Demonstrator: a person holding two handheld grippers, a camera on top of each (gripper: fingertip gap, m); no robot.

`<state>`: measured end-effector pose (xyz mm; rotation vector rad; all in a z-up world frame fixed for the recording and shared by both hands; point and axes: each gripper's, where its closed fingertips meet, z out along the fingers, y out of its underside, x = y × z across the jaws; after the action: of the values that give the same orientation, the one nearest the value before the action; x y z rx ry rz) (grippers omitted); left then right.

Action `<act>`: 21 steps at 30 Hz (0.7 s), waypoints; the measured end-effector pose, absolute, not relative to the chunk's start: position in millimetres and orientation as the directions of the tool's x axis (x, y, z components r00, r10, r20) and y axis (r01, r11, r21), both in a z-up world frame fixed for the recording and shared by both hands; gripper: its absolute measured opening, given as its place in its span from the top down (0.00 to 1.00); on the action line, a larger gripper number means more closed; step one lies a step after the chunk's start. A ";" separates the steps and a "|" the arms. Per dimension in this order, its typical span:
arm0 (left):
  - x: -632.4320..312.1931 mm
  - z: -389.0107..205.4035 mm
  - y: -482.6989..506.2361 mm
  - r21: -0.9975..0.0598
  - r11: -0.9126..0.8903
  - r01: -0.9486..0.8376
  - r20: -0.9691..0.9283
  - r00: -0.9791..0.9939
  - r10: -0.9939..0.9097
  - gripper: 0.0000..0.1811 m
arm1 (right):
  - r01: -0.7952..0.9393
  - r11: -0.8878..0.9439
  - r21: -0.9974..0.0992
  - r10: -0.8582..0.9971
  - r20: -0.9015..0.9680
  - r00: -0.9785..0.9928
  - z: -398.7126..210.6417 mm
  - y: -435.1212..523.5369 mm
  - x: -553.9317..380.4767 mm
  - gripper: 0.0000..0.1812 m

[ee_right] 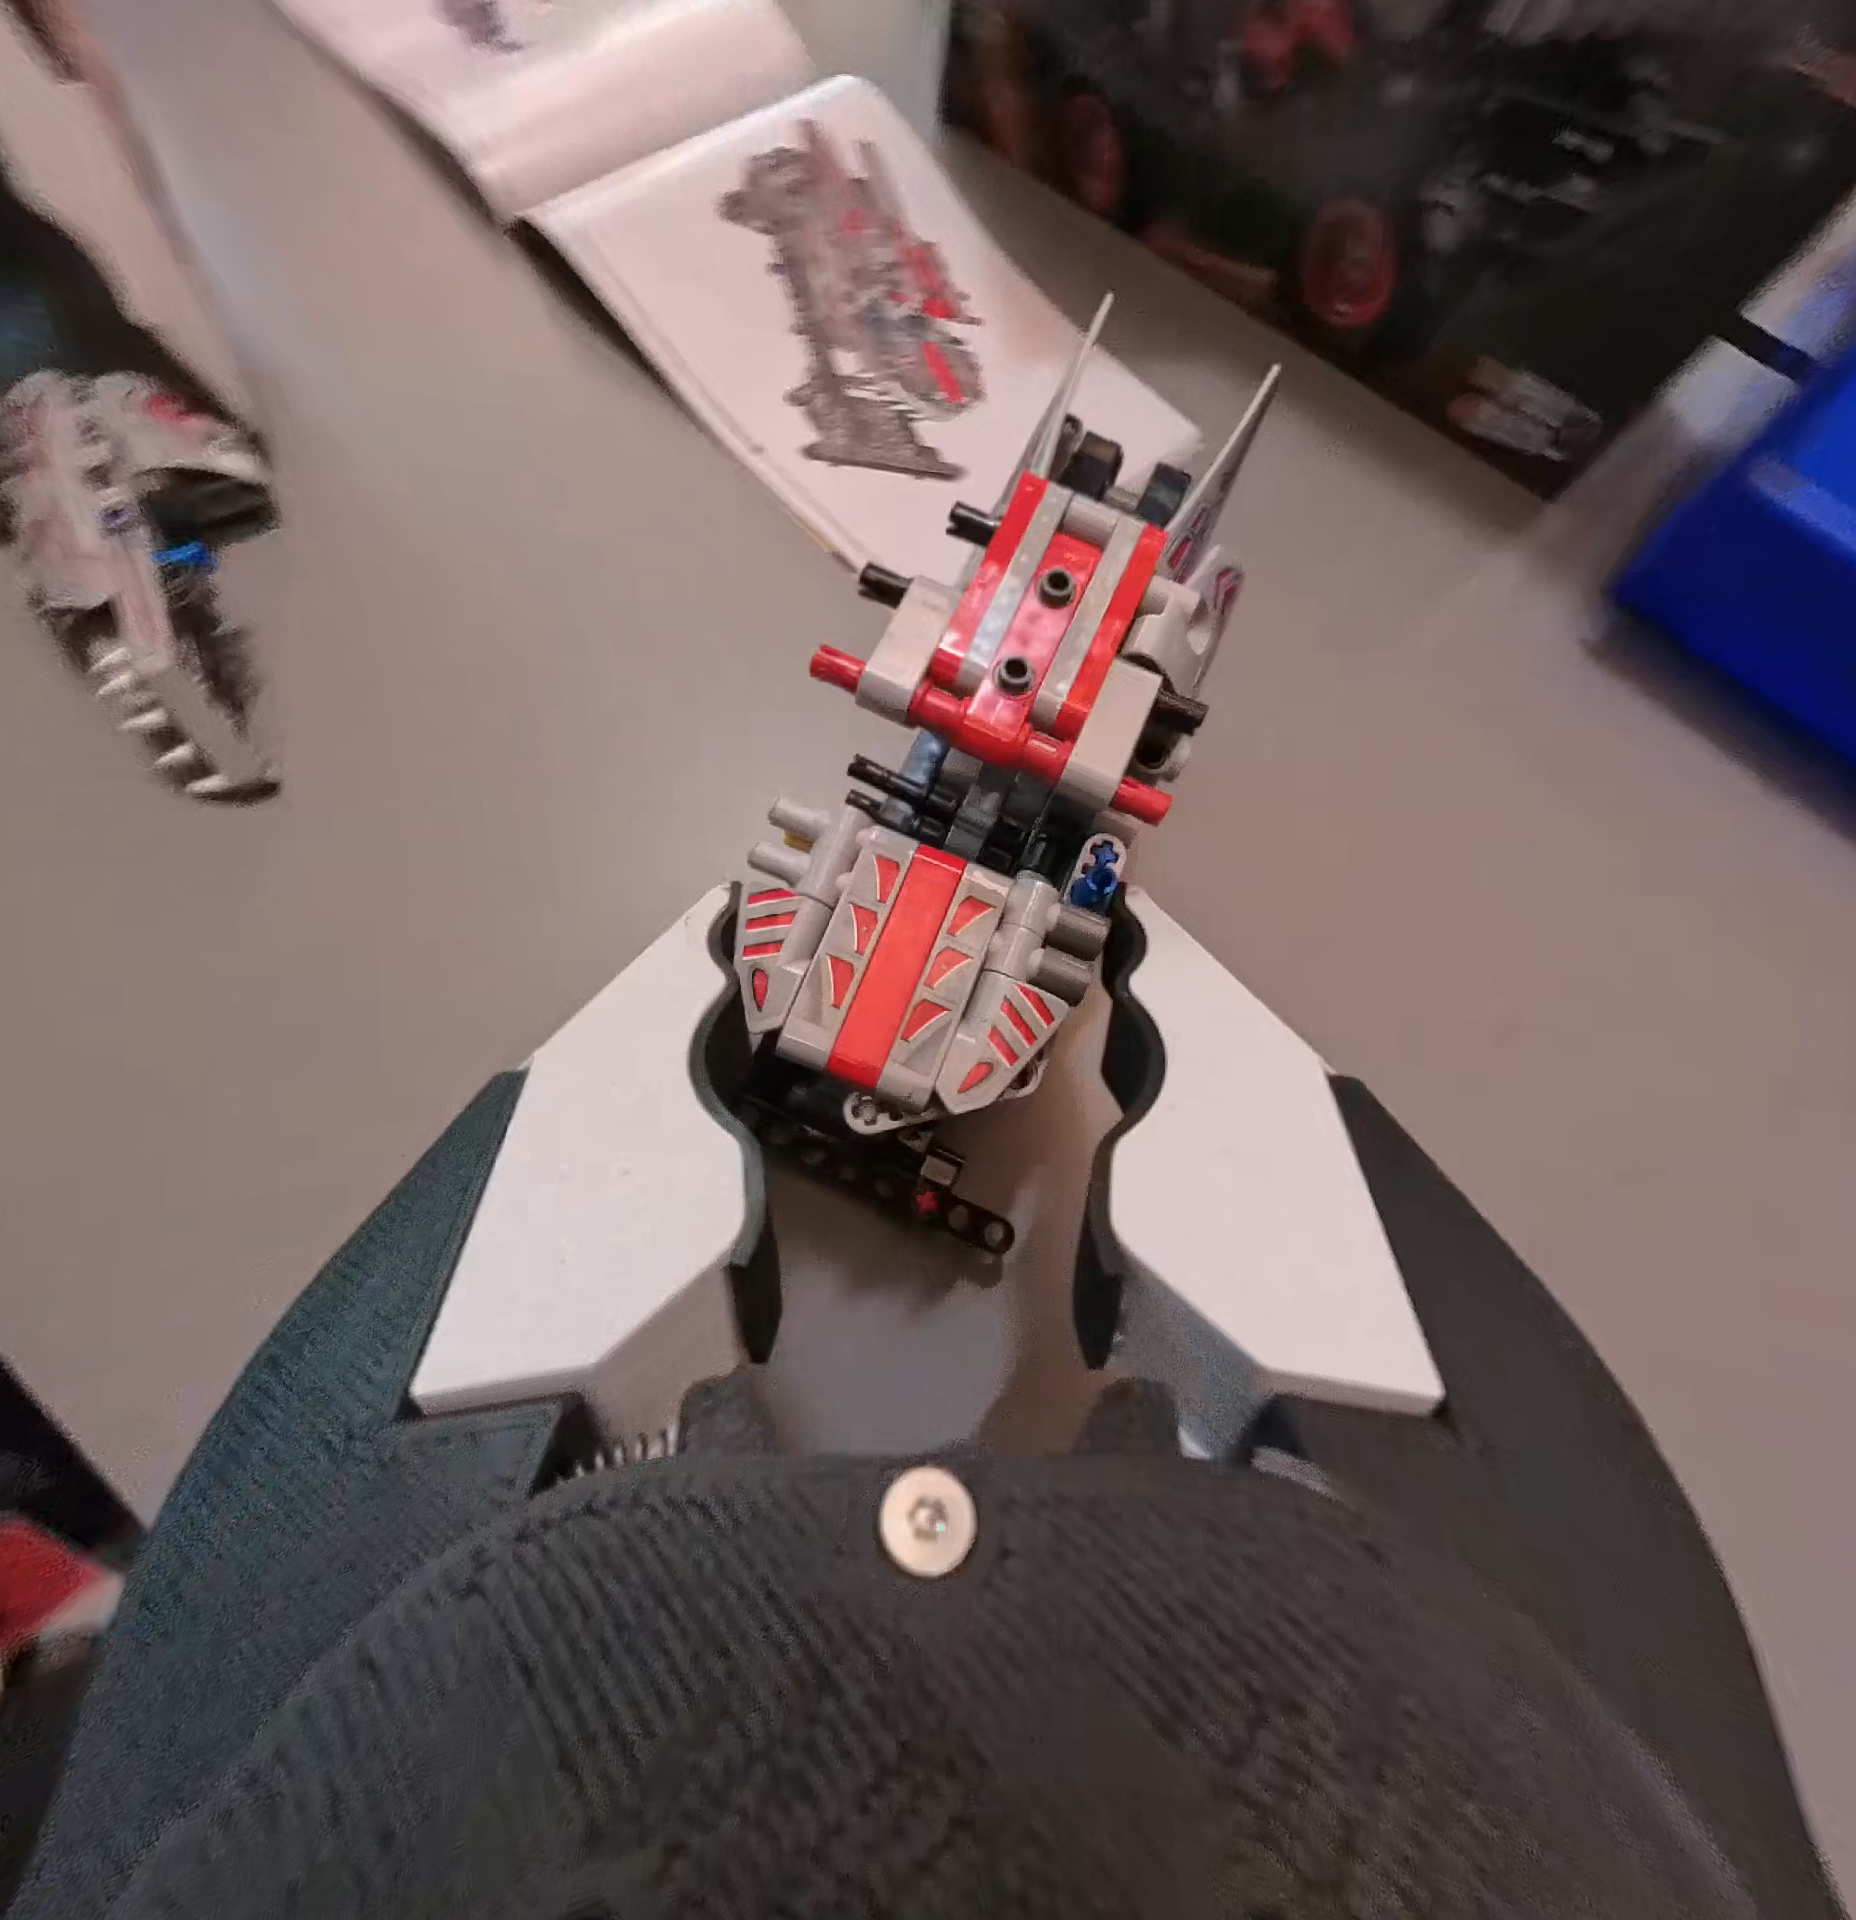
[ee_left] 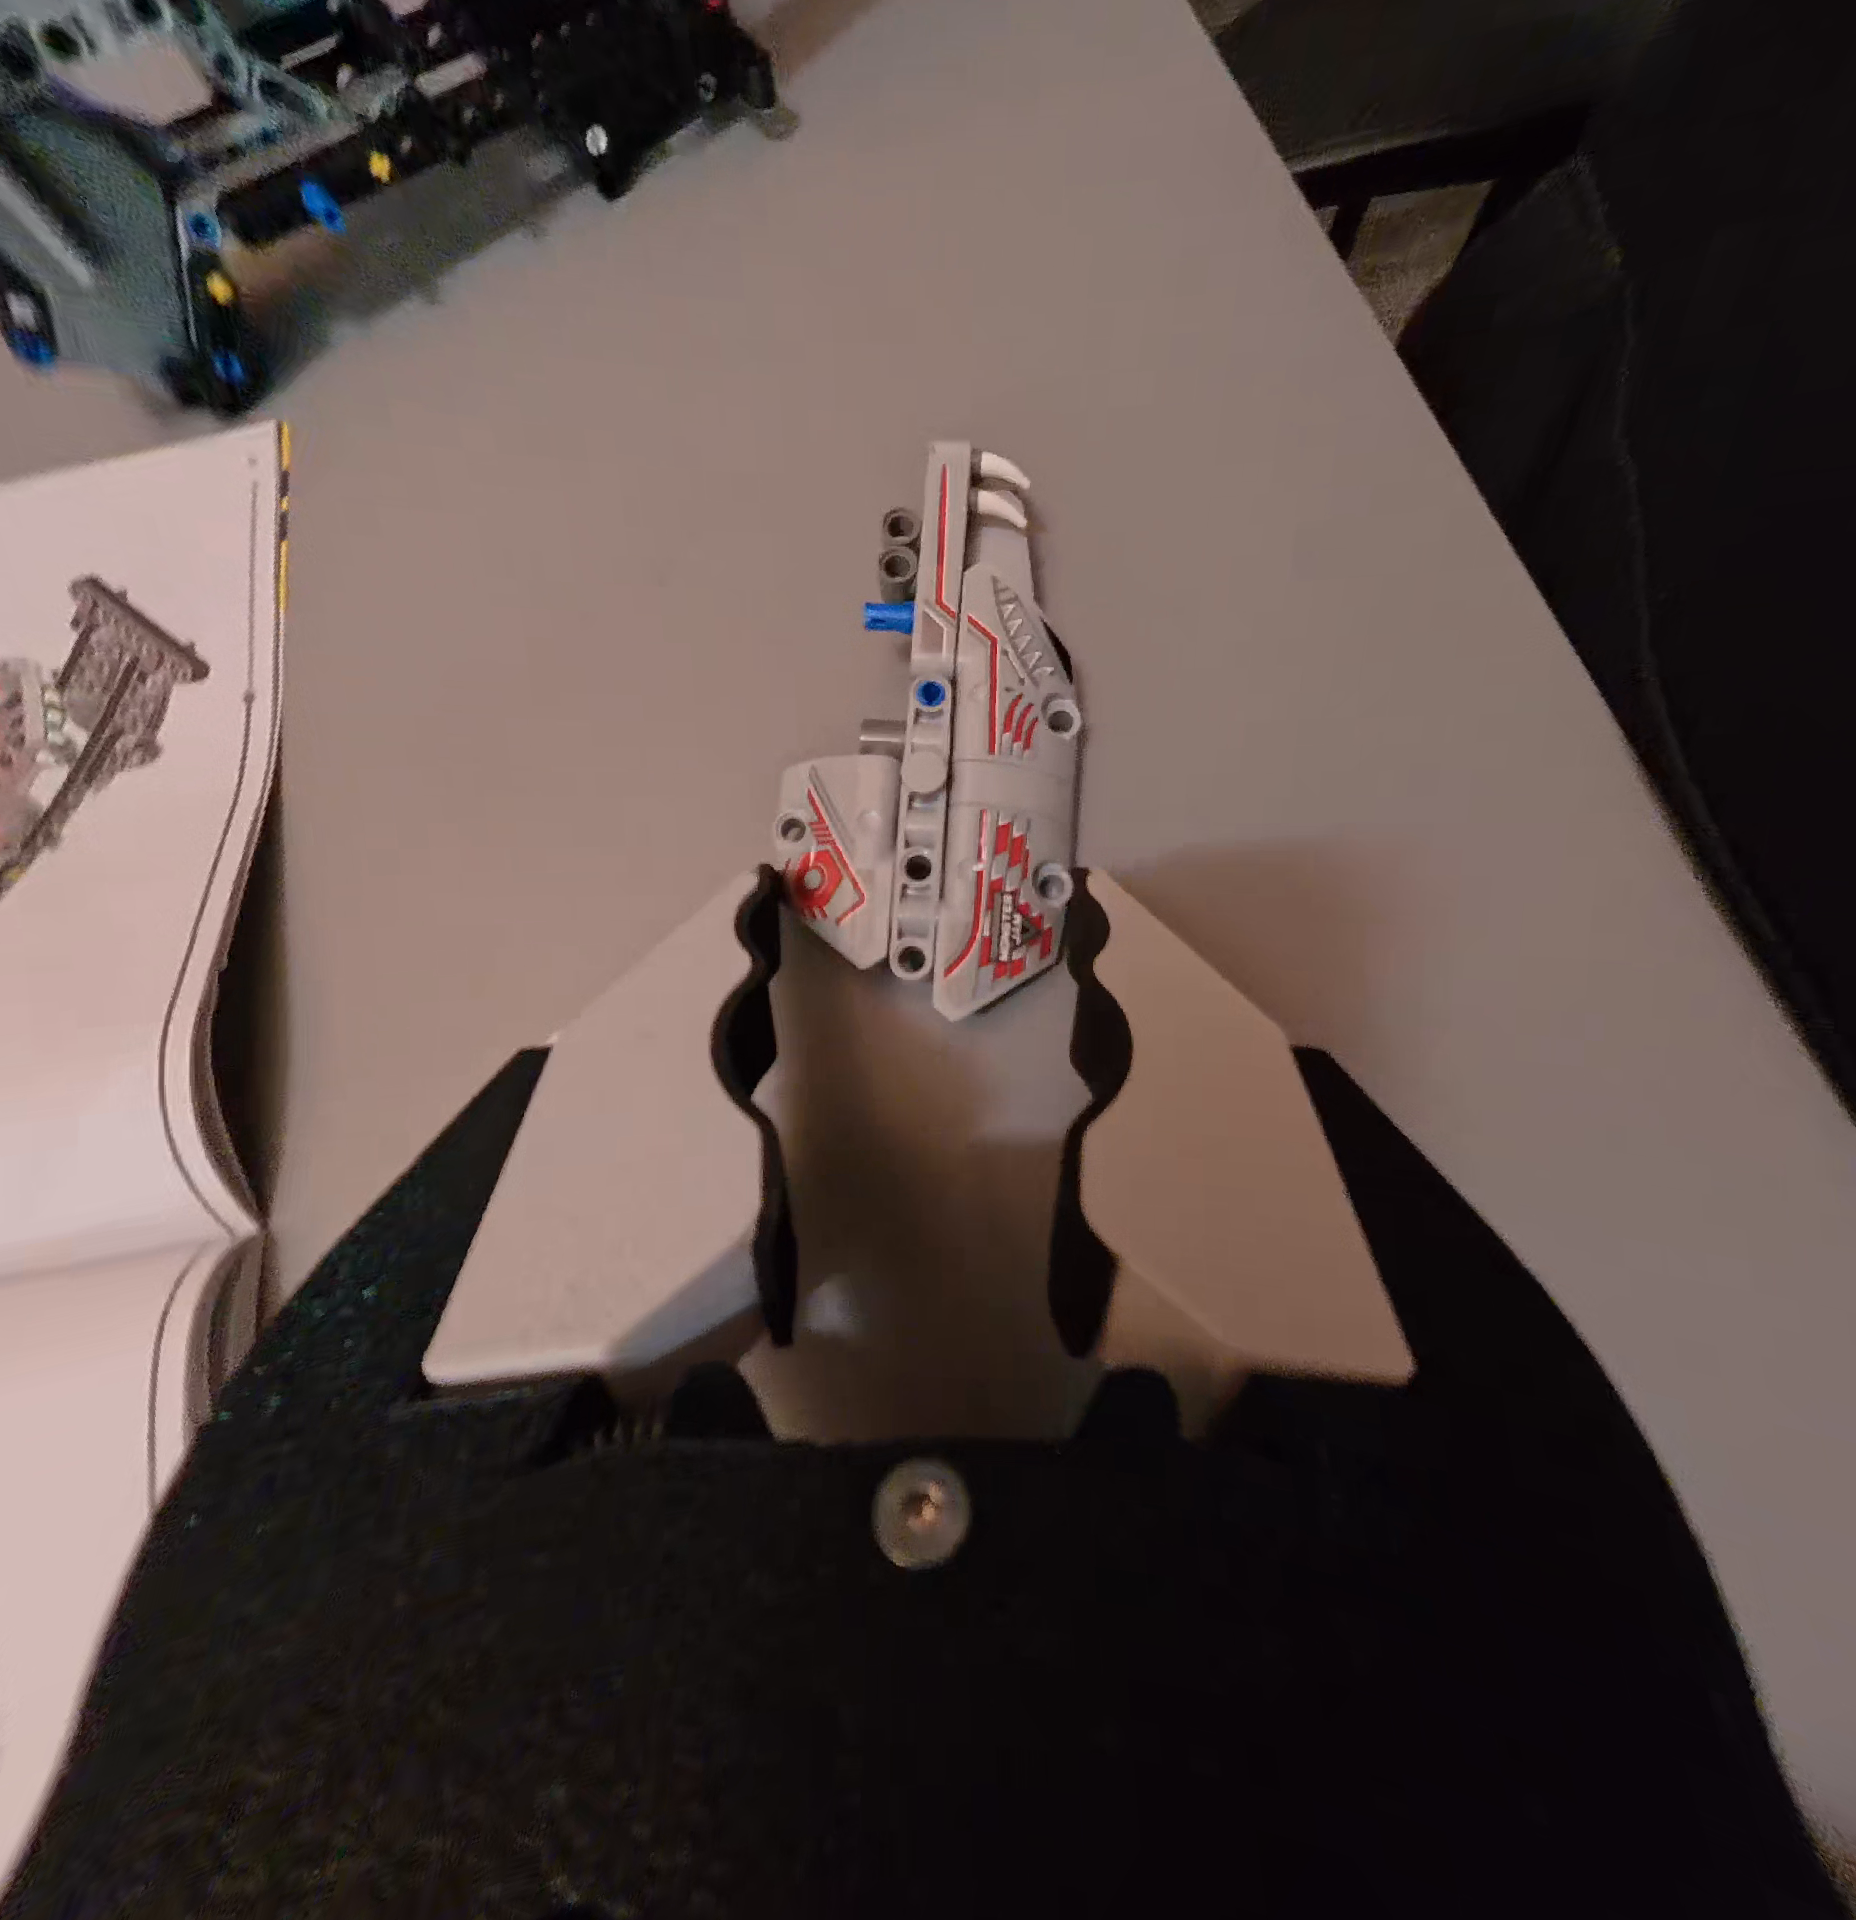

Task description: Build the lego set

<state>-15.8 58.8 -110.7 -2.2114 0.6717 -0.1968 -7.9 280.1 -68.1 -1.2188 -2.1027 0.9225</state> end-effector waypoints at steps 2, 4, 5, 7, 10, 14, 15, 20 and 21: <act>-8.8 -109.7 64.6 -0.749 -0.491 -0.445 -0.105 0.811 -0.575 0.71 | 0.462 0.394 -0.795 0.813 0.067 -0.579 -67.3 275.0 -6.7 0.63; -0.6 -108.9 71.1 -0.751 -0.450 -0.484 -0.131 0.776 -0.617 0.71 | 0.430 0.365 -0.825 0.753 -0.010 -0.658 -65.0 272.8 -7.2 0.63; 3.6 -108.2 75.1 -0.751 -0.426 -0.504 -0.150 0.759 -0.634 0.71 | 0.423 0.346 -0.837 0.732 -0.041 -0.680 -63.9 273.6 -8.2 0.63; 10.4 -106.7 84.6 -0.752 -0.382 -0.538 -0.197 0.736 -0.648 0.71 | 0.427 0.322 -0.845 0.704 -0.087 -0.705 -63.4 276.1 -8.0 0.63; 19.3 -103.4 98.7 -0.744 -0.301 -0.596 -0.294 0.698 -0.653 0.71 | 0.451 0.319 -0.833 0.705 -0.109 -0.700 -63.7 278.0 -4.5 0.56; 22.4 -96.8 115.5 -0.688 -0.170 -0.706 -0.482 0.619 -0.621 0.71 | 0.502 0.338 -0.796 0.817 -0.016 -0.576 -63.1 288.8 2.1 0.36; 23.3 -95.0 118.5 -0.663 -0.134 -0.737 -0.535 0.591 -0.603 0.71 | 0.525 0.326 -0.786 0.857 0.012 -0.515 -60.0 292.7 7.3 0.35; 26.9 -88.3 123.6 -0.498 -0.014 -0.867 -0.731 0.429 -0.531 0.71 | 0.554 0.243 -0.796 0.960 0.114 -0.257 -47.1 265.5 58.4 0.42; 27.6 -87.8 124.2 -0.478 -0.005 -0.878 -0.746 0.409 -0.526 0.71 | 0.509 0.243 -0.826 0.952 0.103 -0.288 -46.4 241.6 64.3 0.52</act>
<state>27.6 124.2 -87.8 -1.6676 1.2478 0.4424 64.3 241.6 -46.4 -1.3321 -1.9011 0.9216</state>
